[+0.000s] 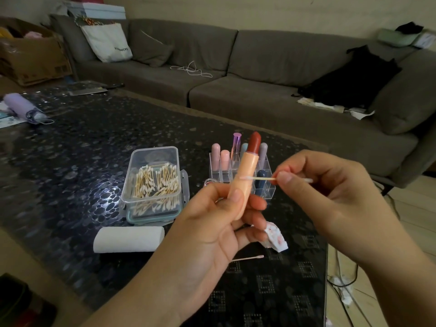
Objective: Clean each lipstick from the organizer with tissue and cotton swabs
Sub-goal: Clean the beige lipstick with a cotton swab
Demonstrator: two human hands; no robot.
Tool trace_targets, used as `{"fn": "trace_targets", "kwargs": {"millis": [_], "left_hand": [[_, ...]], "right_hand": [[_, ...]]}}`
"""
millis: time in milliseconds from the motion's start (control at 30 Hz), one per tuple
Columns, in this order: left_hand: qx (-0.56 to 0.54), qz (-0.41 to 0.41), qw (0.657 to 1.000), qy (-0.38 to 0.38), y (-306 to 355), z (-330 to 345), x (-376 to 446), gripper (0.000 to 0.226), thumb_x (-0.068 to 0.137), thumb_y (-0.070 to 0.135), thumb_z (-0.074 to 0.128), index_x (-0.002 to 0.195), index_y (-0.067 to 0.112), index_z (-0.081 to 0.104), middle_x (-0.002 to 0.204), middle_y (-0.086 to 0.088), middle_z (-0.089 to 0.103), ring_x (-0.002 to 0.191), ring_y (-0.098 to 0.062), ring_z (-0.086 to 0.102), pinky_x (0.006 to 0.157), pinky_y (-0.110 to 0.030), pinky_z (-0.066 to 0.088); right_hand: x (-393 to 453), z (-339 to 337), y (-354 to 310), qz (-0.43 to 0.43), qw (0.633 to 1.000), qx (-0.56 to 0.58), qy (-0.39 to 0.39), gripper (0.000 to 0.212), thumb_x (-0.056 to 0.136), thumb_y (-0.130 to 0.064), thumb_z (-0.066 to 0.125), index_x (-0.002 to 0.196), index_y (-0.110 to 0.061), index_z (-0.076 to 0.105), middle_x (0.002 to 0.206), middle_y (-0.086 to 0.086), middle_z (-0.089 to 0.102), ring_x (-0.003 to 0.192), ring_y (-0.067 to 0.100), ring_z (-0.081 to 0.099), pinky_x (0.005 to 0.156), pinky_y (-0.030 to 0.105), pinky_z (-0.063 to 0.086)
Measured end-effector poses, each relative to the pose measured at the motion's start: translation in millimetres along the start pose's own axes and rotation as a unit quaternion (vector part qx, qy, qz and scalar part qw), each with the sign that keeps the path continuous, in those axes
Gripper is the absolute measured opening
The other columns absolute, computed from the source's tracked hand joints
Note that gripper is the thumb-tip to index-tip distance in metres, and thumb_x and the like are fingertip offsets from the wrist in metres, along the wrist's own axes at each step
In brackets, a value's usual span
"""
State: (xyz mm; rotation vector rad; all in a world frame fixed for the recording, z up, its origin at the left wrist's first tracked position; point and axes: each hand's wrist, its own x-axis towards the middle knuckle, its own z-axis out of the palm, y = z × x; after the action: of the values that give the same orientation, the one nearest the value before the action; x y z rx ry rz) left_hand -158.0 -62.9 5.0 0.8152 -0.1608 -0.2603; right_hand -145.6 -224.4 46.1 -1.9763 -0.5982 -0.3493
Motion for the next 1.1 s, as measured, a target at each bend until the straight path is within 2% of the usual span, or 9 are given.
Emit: {"fn": "trace_targets", "kwargs": {"millis": [100, 200, 267, 400, 500, 600, 867, 967, 1100], "left_hand": [[0.07, 0.053, 0.995, 0.039, -2, 3, -1, 0.022, 0.071, 0.013, 0.062, 0.09, 0.004, 0.055, 0.072, -0.008, 0.067, 0.06, -0.016, 0.063, 0.056, -0.024, 0.052], [0.144, 0.099, 0.981, 0.084, -3, 5, -2, 0.026, 0.074, 0.019, 0.072, 0.091, 0.009, 0.055, 0.074, -0.003, 0.07, 0.064, -0.014, 0.065, 0.061, -0.025, 0.053], [0.199, 0.129, 0.965, 0.115, -3, 4, -2, 0.03, 0.065, 0.024, 0.065, 0.09, 0.014, 0.055, 0.076, 0.001, 0.071, 0.065, -0.012, 0.066, 0.062, -0.025, 0.053], [0.294, 0.203, 0.92, 0.159, -4, 0, -1, 0.026, 0.064, 0.034, 0.065, 0.086, 0.025, 0.054, 0.081, 0.001, 0.071, 0.068, -0.01, 0.066, 0.061, -0.022, 0.053], [0.335, 0.237, 0.893, 0.181, -4, -4, -2, 0.017, 0.075, 0.025, 0.07, 0.082, 0.03, 0.055, 0.078, -0.003, 0.068, 0.071, -0.015, 0.065, 0.064, -0.022, 0.052], [0.359, 0.257, 0.877, 0.191, -4, -3, -2, 0.02, 0.078, 0.018, 0.07, 0.083, 0.03, 0.054, 0.078, 0.0, 0.067, 0.071, -0.012, 0.064, 0.063, -0.02, 0.051], [0.36, 0.252, 0.873, 0.212, -4, -1, -2, 0.024, 0.078, 0.017, 0.071, 0.082, 0.032, 0.053, 0.08, 0.007, 0.068, 0.072, -0.006, 0.066, 0.066, -0.017, 0.052], [0.339, 0.249, 0.882, 0.212, -3, 3, -3, 0.021, 0.07, 0.032, 0.069, 0.083, 0.031, 0.052, 0.08, 0.009, 0.069, 0.072, -0.005, 0.066, 0.064, -0.015, 0.05], [0.321, 0.243, 0.892, 0.206, -2, 2, -4, 0.025, 0.063, 0.039, 0.064, 0.083, 0.03, 0.054, 0.081, 0.009, 0.07, 0.075, -0.007, 0.067, 0.064, -0.015, 0.05]], "right_hand": [[-2, 2, -1, -0.011, 0.999, -0.028, 0.026, 0.017, 0.085, -0.037, 0.06, 0.076, -0.023, 0.064, 0.056, 0.001, 0.053, 0.042, 0.006, 0.042, 0.042, 0.008, 0.031], [-3, 6, -3, -0.026, 0.997, -0.073, 0.015, 0.014, 0.085, -0.039, 0.057, 0.078, -0.029, 0.063, 0.063, -0.003, 0.057, 0.047, 0.007, 0.048, 0.044, 0.007, 0.034], [-4, 9, -4, -0.033, 0.995, -0.097, 0.001, 0.014, 0.085, -0.04, 0.052, 0.079, -0.031, 0.061, 0.067, -0.004, 0.059, 0.05, 0.007, 0.051, 0.045, 0.007, 0.036], [-4, 12, -7, -0.048, 0.988, -0.142, 0.044, 0.015, 0.086, -0.039, 0.048, 0.081, -0.031, 0.06, 0.071, -0.006, 0.06, 0.053, 0.009, 0.053, 0.044, 0.007, 0.036], [-5, 16, -8, -0.063, 0.988, -0.137, 0.034, 0.013, 0.086, -0.037, 0.05, 0.08, -0.03, 0.059, 0.07, -0.007, 0.06, 0.049, 0.004, 0.05, 0.044, 0.003, 0.033], [-5, 16, -8, -0.062, 0.989, -0.132, 0.038, 0.013, 0.087, -0.037, 0.05, 0.081, -0.03, 0.059, 0.072, -0.008, 0.06, 0.05, 0.001, 0.05, 0.046, 0.003, 0.033], [-4, 16, -7, -0.064, 0.99, -0.121, 0.028, 0.015, 0.086, -0.038, 0.049, 0.082, -0.029, 0.06, 0.067, -0.011, 0.057, 0.048, 0.001, 0.048, 0.045, 0.004, 0.033], [-4, 13, -6, -0.058, 0.989, -0.123, 0.055, 0.015, 0.087, -0.039, 0.049, 0.082, -0.029, 0.06, 0.067, -0.007, 0.058, 0.051, 0.007, 0.049, 0.044, 0.007, 0.034], [-5, 15, -4, -0.066, 0.99, -0.119, 0.027, 0.013, 0.087, -0.037, 0.051, 0.082, -0.029, 0.06, 0.067, -0.012, 0.057, 0.049, -0.001, 0.048, 0.047, 0.003, 0.032]]}}
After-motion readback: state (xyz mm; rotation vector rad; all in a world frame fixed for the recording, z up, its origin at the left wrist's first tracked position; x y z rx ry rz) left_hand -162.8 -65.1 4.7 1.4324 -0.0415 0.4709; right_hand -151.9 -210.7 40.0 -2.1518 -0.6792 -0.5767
